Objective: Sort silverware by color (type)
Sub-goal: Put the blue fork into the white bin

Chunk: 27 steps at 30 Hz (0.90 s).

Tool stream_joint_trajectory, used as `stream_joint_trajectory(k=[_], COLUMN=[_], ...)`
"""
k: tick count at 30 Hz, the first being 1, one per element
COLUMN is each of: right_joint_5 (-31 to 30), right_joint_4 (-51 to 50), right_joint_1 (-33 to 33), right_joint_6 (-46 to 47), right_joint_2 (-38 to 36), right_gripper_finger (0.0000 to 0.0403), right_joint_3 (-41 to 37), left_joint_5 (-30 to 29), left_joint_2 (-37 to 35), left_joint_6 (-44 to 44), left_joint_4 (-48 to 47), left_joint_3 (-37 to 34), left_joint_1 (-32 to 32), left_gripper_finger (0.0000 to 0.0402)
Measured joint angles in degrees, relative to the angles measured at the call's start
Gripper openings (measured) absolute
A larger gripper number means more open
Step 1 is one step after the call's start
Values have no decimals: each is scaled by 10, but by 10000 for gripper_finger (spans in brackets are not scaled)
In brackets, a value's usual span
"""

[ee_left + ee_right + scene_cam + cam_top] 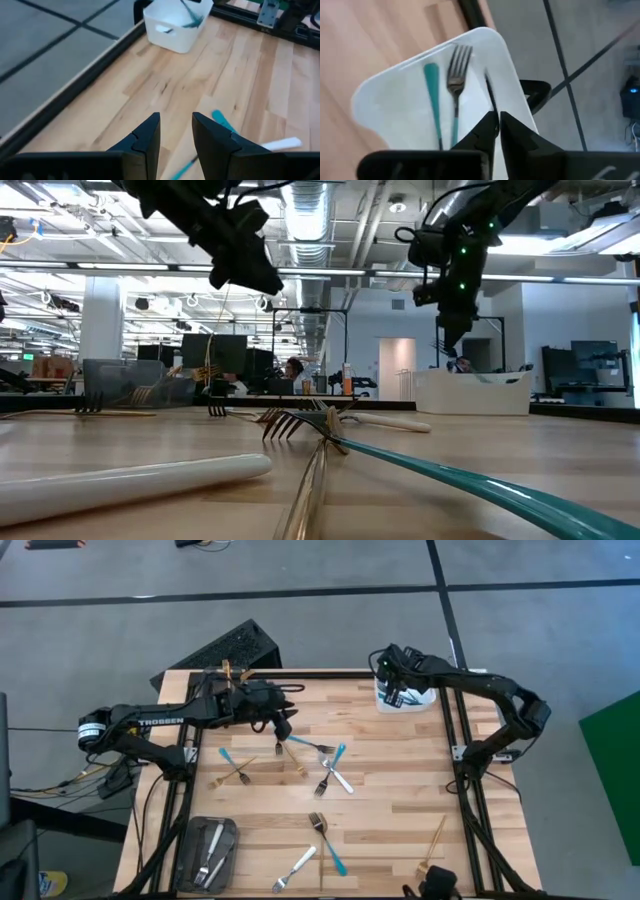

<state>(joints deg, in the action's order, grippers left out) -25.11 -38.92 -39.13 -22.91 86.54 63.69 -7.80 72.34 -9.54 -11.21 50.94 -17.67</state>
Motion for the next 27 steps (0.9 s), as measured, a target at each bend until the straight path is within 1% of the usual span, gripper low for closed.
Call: stream_joint_trajectory(k=[4, 6, 9, 11, 12, 13, 15, 17, 19, 20, 22, 24, 27], right_joint_5=[-1, -1, 0, 16, 43, 86, 208, 325, 393, 411, 421, 422, 419], right_joint_4=[21, 31, 38, 37, 39, 40, 51, 84, 128, 150, 188, 221, 248], right_joint_1=[0, 0, 4, 8, 11, 12, 14, 20, 37, 51, 79, 107, 145], right_joint_6=[23, 45, 109, 191, 245, 299, 395, 447, 466, 469, 469, 469, 466], right_joint_2=[0, 0, -2, -7, -9, -10, -11, -11, -11, -11, -11, -11, -11], right_gripper_finger=[76, 87, 102, 111, 116, 119, 124, 126, 127, 126, 123, 120, 117], right_joint_3=[-4, -3, -3, -3, -3, -3, -3, -3, -3, -3, -3, -3, -3], left_joint_5=[0, 23, 65, 72, 71, 70, 62, 56, 54, 55, 73, 99, 117], left_joint_2=[0, 0, -1, -4, -5, -7, -8, -8, -7, -7, -7, -7, -7], left_joint_6=[-7, -9, -24, -49, -68, -88, -131, -158, -166, -168, -191, -238, -324], left_joint_4=[-17, -23, -26, -47, -63, -90, -163, -234, -288, -300, -308, -318, -338], left_joint_3=[0, 0, 0, 0, 0, 0, 0, -1, -10, -20, -44, -69, -98], left_joint_1=[0, 0, 0, 1, 0, 0, 0, 0, 0, 0, -1, -2, 1], left_gripper_finger=[98, 98, 98, 98, 98, 98, 98, 98, 98, 98, 98, 98, 98])
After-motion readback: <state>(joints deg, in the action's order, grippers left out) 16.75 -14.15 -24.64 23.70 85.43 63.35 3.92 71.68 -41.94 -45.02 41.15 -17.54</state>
